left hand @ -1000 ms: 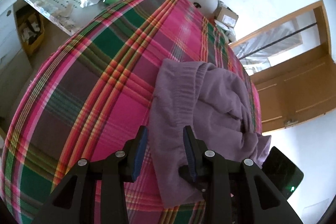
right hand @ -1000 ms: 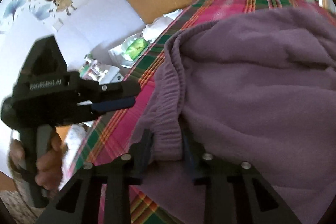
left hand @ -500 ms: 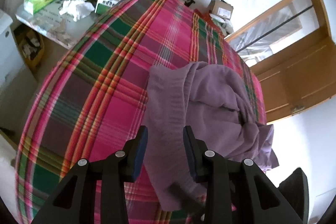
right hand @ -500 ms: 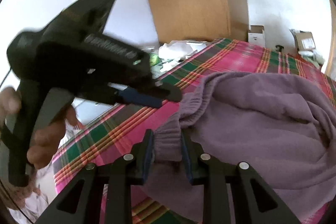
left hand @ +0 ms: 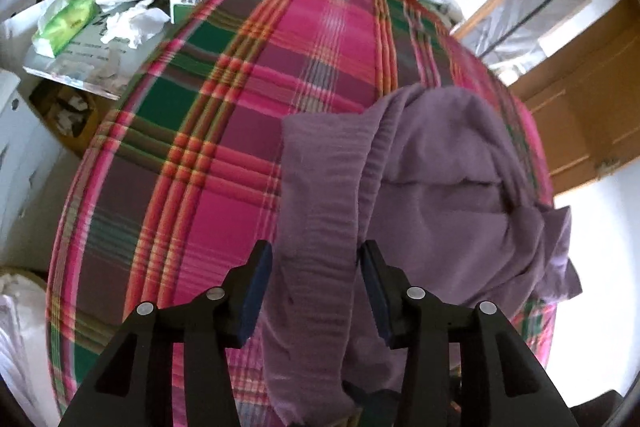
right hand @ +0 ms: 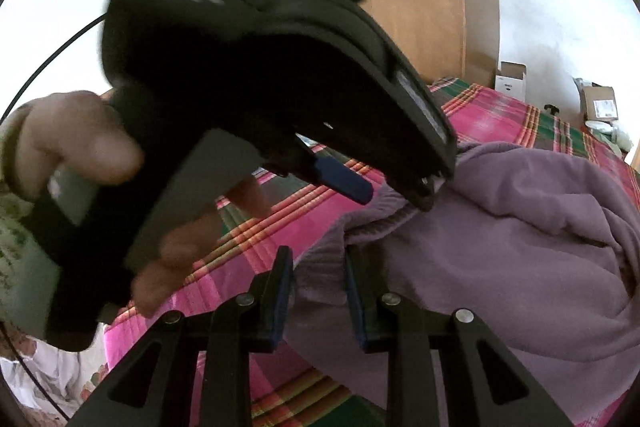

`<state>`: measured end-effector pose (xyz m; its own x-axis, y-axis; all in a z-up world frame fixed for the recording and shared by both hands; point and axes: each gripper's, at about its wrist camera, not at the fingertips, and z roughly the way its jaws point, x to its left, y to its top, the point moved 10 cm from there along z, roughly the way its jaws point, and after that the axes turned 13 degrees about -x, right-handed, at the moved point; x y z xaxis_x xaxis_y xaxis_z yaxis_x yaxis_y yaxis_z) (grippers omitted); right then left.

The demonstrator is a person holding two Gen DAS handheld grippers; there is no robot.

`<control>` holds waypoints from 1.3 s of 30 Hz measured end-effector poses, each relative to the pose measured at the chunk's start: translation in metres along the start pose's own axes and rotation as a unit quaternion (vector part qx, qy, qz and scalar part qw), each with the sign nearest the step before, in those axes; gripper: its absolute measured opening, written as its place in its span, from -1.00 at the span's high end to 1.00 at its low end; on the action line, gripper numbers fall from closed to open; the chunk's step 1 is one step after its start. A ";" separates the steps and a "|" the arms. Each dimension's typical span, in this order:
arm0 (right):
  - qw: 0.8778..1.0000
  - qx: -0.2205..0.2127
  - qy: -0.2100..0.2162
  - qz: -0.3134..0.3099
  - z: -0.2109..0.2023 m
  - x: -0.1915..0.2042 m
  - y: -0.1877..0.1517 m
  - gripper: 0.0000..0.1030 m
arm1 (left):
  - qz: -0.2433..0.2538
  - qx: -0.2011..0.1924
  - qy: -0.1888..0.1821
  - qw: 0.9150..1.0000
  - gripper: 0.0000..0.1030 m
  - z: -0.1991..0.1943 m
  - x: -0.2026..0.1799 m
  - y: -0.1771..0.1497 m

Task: Fold clothes
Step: 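Grasp the ribbed waistband with the left gripper while the right gripper grasps the fabric beside it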

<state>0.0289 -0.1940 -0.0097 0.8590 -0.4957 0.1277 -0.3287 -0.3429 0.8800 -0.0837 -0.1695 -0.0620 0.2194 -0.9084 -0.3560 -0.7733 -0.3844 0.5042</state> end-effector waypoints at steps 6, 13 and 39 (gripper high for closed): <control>1.000 0.002 0.000 -0.018 0.003 0.003 -0.004 0.61 | 0.031 0.032 0.029 0.999 0.08 0.016 0.001 -0.001; 1.000 0.022 0.021 0.006 -0.009 -0.017 -0.003 0.64 | 0.035 0.032 0.030 0.998 0.08 0.015 0.007 -0.005; 0.925 0.070 0.112 0.357 0.052 -0.130 0.024 0.10 | 0.052 -0.024 0.023 0.998 0.08 -0.010 0.003 -0.022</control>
<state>-0.1112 -0.1788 -0.0289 0.4586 -0.4637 0.7581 -0.8771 -0.0990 0.4700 -0.0602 -0.1651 -0.0657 0.1674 -0.9500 -0.2636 -0.7646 -0.2940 0.5736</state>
